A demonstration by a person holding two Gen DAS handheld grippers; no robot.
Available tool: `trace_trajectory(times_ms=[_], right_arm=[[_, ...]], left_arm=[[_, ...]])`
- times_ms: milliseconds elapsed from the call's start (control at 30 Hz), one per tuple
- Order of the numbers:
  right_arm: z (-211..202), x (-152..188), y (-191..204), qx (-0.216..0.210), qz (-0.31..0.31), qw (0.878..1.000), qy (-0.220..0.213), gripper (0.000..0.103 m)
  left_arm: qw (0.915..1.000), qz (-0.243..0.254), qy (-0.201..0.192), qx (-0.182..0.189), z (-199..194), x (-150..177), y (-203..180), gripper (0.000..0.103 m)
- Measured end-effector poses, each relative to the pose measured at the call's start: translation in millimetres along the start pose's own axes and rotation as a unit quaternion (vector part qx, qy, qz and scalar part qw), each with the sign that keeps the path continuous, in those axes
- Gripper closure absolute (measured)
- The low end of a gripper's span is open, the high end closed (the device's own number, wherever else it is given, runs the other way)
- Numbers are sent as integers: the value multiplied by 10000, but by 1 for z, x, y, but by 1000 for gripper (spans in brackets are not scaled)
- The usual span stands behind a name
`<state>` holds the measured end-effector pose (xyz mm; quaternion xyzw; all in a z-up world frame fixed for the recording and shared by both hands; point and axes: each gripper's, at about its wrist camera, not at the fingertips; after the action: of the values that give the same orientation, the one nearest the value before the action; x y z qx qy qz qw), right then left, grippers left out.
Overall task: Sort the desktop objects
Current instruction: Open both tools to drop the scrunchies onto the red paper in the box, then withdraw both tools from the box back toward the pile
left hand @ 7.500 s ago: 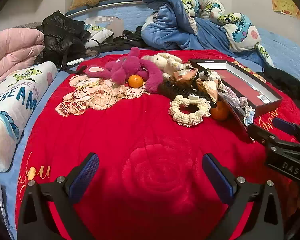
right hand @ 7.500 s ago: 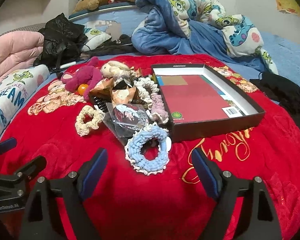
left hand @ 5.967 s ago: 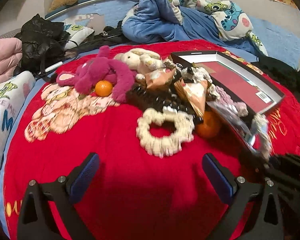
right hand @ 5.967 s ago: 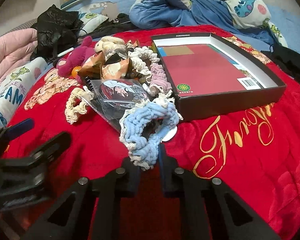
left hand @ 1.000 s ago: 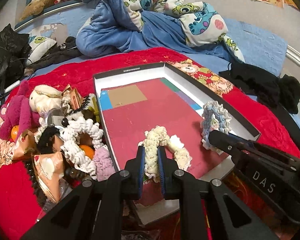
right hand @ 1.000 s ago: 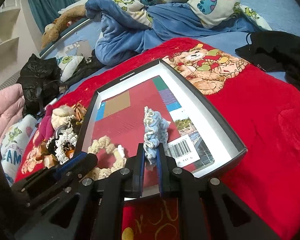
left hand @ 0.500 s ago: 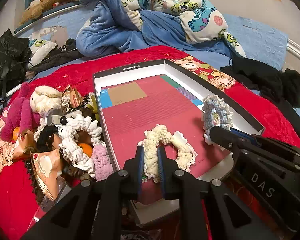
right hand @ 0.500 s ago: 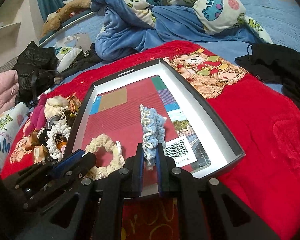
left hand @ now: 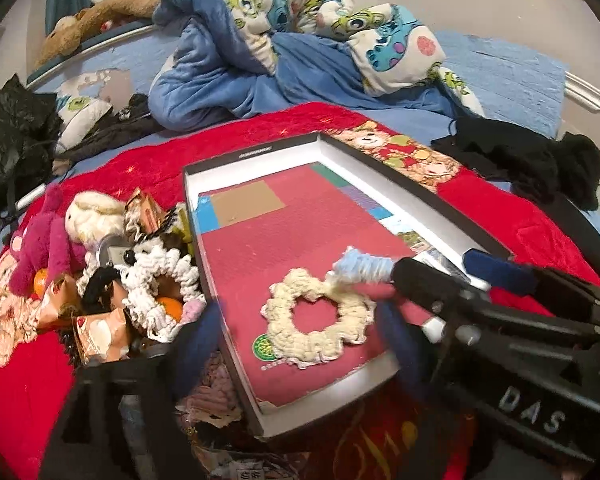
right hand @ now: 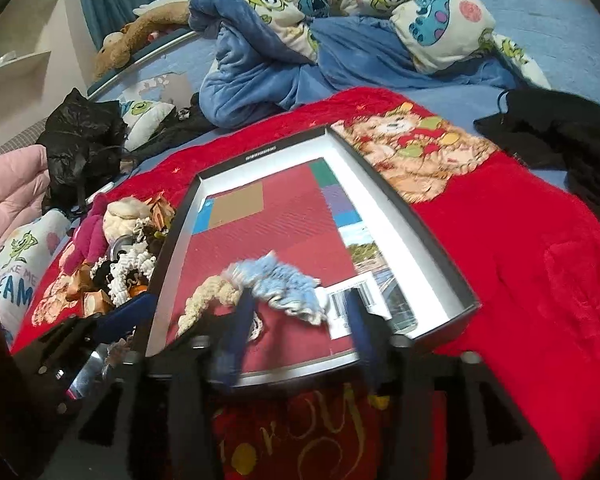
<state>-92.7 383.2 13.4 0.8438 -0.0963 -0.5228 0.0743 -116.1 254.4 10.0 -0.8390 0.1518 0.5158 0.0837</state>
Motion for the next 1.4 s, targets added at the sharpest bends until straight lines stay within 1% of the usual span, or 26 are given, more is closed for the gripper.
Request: trace_trajectory(times_ms=[33, 100, 133, 167, 267, 600, 833, 933, 1133, 1400], right_arm=[[-4, -1, 0, 29, -55, 10000, -52, 35], [-9, -3, 0, 34, -99, 9998, -164, 24], [-12, -4, 0, 48, -106, 9997, -234, 9], [-14, -5, -1, 94, -102, 9995, -289, 0], [-18, -8, -4, 132, -77, 9991, -386, 0], [-19, -8, -7, 37, 47, 9995, -323, 0], [-21, -8, -1, -40, 19, 9996, -273, 0], [-26, -9, 4, -94, 32, 9994, -334, 0], [-31, -9, 19, -179, 36, 9992, -363, 0], [-45, -8, 58, -417, -73, 9981, -447, 0]], left_arm=[[10000, 23, -46, -30, -2, -1, -1, 0], [10000, 49, -67, -9, -5, -1, -2, 0], [10000, 42, -14, 11, -4, -1, -3, 0], [10000, 21, 36, 24, -3, 0, -2, 0], [10000, 0, 44, -8, -3, 0, -1, 0], [9999, 76, 21, -129, -9, -1, -3, 0], [9997, -18, -10, -240, -22, -4, 11, 0], [9994, -45, -51, -347, -34, -6, 25, 0], [9973, -105, -116, -714, -64, -7, 68, 0], [9921, -355, -109, -1202, -105, 8, 133, 0]])
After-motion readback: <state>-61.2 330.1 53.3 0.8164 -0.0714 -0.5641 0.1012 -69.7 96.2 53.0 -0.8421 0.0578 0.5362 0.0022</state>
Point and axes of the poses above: each gripper's, at about its wrist camera, not at the fingertips, and z roughly the way its jaws point, y to its left, x to its underside, and after that the axes turned 13 degrees about -y, right-handed
